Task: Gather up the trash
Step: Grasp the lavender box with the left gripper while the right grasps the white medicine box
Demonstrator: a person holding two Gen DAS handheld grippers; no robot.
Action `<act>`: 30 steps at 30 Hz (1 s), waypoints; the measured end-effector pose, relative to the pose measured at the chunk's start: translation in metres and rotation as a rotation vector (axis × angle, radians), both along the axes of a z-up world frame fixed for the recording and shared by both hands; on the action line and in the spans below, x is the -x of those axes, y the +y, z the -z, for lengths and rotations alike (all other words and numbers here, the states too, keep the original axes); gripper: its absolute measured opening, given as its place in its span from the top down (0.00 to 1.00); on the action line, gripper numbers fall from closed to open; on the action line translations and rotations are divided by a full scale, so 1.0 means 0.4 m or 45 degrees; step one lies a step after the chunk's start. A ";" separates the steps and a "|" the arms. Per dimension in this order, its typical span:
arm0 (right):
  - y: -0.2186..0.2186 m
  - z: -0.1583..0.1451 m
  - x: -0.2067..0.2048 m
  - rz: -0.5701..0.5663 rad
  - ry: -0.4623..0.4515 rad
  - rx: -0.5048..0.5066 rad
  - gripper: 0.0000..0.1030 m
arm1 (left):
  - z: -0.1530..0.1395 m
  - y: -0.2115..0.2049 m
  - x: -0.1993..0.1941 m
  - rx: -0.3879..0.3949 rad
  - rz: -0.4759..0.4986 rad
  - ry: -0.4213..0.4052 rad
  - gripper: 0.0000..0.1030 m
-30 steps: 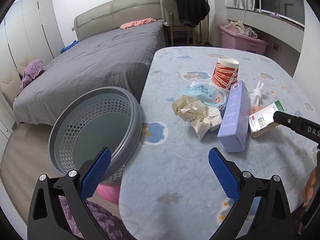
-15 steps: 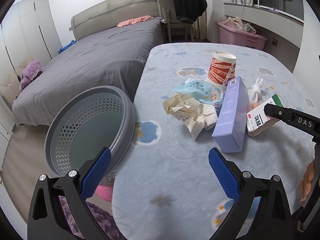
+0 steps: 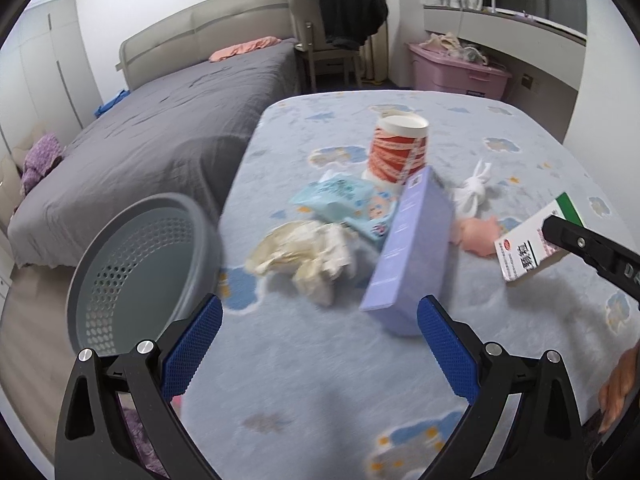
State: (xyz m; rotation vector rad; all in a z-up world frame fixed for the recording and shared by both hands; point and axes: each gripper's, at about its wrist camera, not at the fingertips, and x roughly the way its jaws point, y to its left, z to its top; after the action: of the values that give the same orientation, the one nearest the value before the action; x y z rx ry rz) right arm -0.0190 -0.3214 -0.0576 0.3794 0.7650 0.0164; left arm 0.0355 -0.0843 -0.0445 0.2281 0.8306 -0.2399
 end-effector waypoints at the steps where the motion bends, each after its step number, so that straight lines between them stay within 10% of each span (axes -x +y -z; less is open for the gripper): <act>1: -0.010 0.001 0.006 0.007 0.000 -0.002 0.70 | 0.002 -0.015 -0.006 0.000 0.011 0.006 0.07; 24: -0.118 0.030 0.043 0.025 -0.006 -0.167 0.70 | 0.121 -0.252 -0.099 -0.230 0.125 -0.025 0.07; 30: -0.127 0.035 0.042 0.025 -0.003 -0.181 0.70 | 0.146 -0.260 -0.121 -0.265 0.113 -0.008 0.23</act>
State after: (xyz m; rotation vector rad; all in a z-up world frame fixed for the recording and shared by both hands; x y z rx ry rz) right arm -0.0357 -0.3720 -0.0714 0.5215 0.7600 0.0529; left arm 0.0839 -0.1885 -0.1031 0.4607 0.8407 -0.2357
